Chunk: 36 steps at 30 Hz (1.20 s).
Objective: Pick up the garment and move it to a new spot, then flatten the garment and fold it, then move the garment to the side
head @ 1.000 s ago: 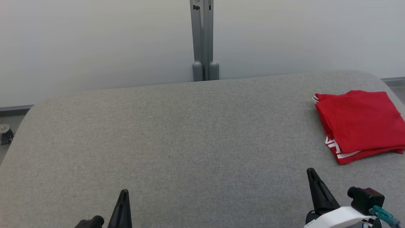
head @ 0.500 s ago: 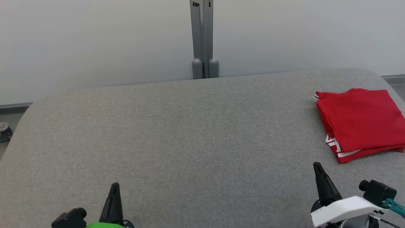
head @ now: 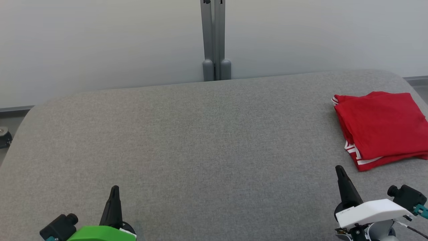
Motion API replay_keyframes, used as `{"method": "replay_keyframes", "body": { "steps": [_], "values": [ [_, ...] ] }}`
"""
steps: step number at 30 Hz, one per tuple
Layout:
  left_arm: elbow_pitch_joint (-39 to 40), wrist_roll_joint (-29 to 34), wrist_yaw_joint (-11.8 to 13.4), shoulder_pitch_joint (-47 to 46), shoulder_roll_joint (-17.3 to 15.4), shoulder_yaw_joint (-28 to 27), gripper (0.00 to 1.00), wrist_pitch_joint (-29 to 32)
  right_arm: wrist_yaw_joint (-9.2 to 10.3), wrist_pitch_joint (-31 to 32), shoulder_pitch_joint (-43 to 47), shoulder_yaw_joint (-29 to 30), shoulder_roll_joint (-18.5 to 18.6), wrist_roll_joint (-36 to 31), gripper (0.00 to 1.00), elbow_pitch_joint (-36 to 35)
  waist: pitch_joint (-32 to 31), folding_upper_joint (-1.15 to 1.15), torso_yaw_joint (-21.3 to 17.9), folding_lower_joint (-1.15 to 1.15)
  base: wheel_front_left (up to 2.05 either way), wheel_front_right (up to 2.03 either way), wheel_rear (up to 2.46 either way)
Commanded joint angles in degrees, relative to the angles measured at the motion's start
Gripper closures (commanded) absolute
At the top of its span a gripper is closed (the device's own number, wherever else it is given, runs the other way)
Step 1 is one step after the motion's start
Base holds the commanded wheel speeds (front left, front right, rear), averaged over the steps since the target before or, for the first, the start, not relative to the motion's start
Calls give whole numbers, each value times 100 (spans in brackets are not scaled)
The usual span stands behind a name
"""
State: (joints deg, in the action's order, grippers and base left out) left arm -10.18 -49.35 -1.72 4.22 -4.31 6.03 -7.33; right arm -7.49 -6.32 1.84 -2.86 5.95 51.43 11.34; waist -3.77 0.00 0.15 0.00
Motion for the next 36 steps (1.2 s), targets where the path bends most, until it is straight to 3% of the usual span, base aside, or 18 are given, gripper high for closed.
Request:
{"method": "replay_keyframes", "body": {
  "steps": [1,36],
  "values": [
    [38,-201,-44,-183,-51,-51,100,38,-2,49,-172,50,-1,193,100,-46,7,0,0,0,0,0,0],
    [-163,-2396,-323,-632,-77,-515,100,597,-2,623,-512,433,-100,2216,100,105,167,0,-6,0,0,0,0]
  ]
}}
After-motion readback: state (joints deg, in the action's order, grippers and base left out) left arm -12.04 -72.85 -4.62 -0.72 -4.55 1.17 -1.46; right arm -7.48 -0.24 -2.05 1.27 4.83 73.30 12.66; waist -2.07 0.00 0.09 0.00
